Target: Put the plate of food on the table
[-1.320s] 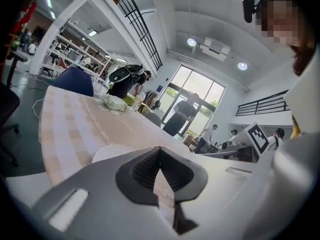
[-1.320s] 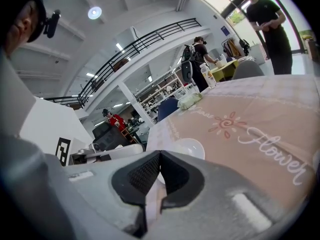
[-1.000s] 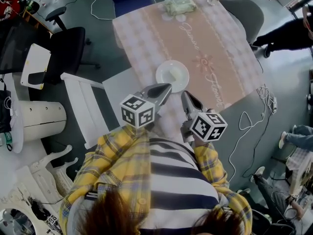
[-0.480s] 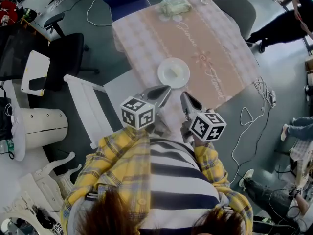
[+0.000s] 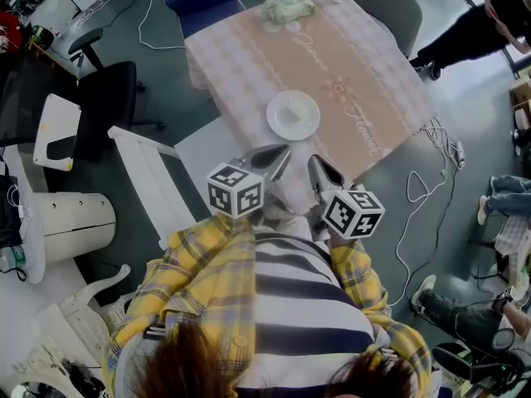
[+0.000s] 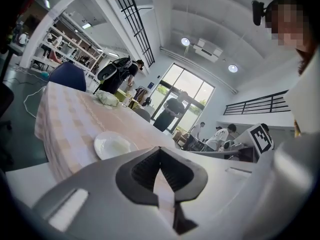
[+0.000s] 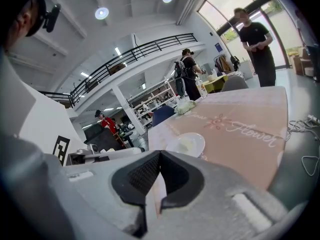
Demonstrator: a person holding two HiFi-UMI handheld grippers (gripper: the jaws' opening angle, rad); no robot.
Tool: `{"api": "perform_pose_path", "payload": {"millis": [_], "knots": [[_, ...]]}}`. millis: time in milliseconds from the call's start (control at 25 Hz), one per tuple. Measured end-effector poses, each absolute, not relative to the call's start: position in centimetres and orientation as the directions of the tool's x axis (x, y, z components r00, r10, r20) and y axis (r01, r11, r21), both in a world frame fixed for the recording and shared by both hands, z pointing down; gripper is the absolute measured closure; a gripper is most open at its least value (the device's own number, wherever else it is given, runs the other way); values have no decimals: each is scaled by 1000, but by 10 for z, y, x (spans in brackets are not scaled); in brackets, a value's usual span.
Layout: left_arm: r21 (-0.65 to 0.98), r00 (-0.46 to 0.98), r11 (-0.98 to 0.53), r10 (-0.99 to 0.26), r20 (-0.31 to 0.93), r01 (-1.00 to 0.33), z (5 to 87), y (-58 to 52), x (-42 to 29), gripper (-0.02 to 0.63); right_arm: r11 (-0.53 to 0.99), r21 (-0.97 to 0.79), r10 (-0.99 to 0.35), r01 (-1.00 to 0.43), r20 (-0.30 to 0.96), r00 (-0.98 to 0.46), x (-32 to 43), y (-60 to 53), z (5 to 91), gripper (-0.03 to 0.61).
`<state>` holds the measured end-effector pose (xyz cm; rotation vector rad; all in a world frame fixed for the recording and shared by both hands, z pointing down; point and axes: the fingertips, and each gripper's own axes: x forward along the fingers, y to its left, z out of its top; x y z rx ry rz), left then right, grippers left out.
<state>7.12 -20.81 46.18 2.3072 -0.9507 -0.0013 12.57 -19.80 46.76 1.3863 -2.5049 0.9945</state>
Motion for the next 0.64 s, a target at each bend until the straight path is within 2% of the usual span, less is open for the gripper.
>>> {"api": "perform_pose_path", "payload": {"millis": [640], "knots": [[549, 766, -564, -592, 251, -617, 470, -175, 54, 611, 322, -482, -755, -815, 388, -528, 114, -165, 472, 580]]}}
